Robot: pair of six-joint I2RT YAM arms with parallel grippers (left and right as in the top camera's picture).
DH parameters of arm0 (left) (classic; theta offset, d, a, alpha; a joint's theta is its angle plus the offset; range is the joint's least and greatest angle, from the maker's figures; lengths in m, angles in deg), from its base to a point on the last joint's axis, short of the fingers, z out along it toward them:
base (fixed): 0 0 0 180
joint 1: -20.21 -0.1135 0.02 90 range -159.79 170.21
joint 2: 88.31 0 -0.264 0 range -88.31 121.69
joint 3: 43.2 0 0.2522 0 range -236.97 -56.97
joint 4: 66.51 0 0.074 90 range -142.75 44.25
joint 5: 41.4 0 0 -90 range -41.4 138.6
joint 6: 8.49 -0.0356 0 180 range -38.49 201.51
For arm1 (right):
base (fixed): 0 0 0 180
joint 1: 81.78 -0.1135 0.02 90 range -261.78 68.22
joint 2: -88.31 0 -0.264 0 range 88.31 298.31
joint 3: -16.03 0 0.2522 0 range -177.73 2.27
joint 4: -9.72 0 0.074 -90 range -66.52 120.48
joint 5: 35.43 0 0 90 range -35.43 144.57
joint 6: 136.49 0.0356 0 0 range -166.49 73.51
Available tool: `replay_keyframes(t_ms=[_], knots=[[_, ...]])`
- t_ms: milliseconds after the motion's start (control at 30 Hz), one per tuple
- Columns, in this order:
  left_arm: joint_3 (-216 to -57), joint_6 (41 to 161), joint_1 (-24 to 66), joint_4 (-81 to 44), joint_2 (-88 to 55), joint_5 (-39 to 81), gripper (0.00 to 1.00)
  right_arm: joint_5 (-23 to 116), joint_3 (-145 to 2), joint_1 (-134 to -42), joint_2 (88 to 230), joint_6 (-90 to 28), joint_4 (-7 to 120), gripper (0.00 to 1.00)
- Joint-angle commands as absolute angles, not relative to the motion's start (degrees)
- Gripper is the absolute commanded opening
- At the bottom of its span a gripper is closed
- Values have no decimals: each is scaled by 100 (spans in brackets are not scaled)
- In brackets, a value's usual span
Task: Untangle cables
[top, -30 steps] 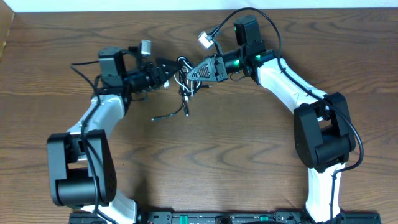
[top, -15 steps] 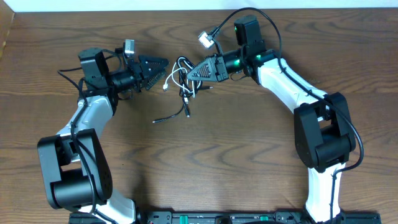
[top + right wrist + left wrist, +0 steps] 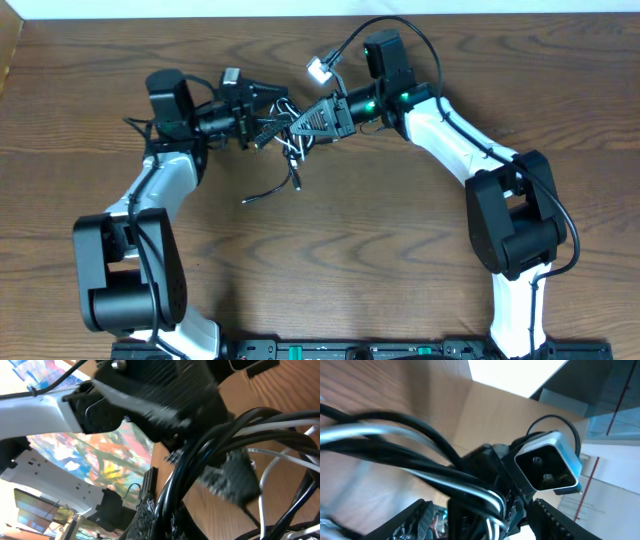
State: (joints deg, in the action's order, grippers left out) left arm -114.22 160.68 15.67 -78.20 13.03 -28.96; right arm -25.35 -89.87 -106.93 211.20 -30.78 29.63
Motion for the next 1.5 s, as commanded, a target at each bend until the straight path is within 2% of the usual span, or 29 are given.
replay_keyframes(t_ms=[0, 133, 233, 267, 300, 467, 600, 633, 733, 800, 900, 1100, 1233, 1333, 1467], knots=[[-11494, 16617, 1679, -8045, 1194, -3025, 66, -2494, -9028, -10702, 21006, -3242, 2970, 1], [-11494, 16672, 1681, -8229, 1194, -2861, 64, -2463, -9028, -10741, 21006, -3240, 2972, 1], [-11494, 16669, 1681, -8229, 1194, -2782, 22, -2461, -9028, -10813, 21006, -3242, 2970, 1], [-11494, 16667, 1681, -8229, 1194, -2734, 11, -2459, -9028, -10839, 21006, -3242, 2970, 1], [-11494, 16667, 1681, -8227, 1194, -2677, 8, -2457, -9028, -10859, 21006, -3242, 2968, 1], [-11494, 16556, 1681, -8227, 1194, -2527, 8, -2328, -9028, -10962, 21006, -3242, 2968, 1], [-11494, 15900, 1681, -8227, 1196, -2529, 8, -2290, -9028, -10973, 21006, -3242, 2966, 3], [-11494, 15585, 1681, -8227, 1196, -2531, 8, -2293, -9028, -10953, 21006, -3240, 2966, 8], [-11494, 14624, 1681, -8225, 1196, -2533, 8, -2317, -9028, -10839, 21006, -3209, 2968, 41], [-11494, 14029, 1679, -8225, 1196, -2557, 8, -2413, -9028, -10654, 21006, -3067, 2970, 47], [-11494, 13205, 1681, -8220, 1198, -2581, 8, -2540, -9028, -10352, 21006, -2744, 2970, 47], [-11494, 12602, 1677, -8201, 1198, -2642, 8, -2669, -9028, -9954, 21006, -2182, 2977, 48], [-11492, 11710, 1683, -8203, 1198, -3021, 8, -1882, -9028, -9823, 21006, -1474, 3464, 45], [-11492, 10381, 1749, -8201, 1201, -4175, 8, -1051, -9028, -9799, 21006, -1107, 3993, 59], [-11350, 9542, 1893, -7857, 1242, -4157, 8, -809, -9028, -9834, 21006, -1004, 4135, 59]])
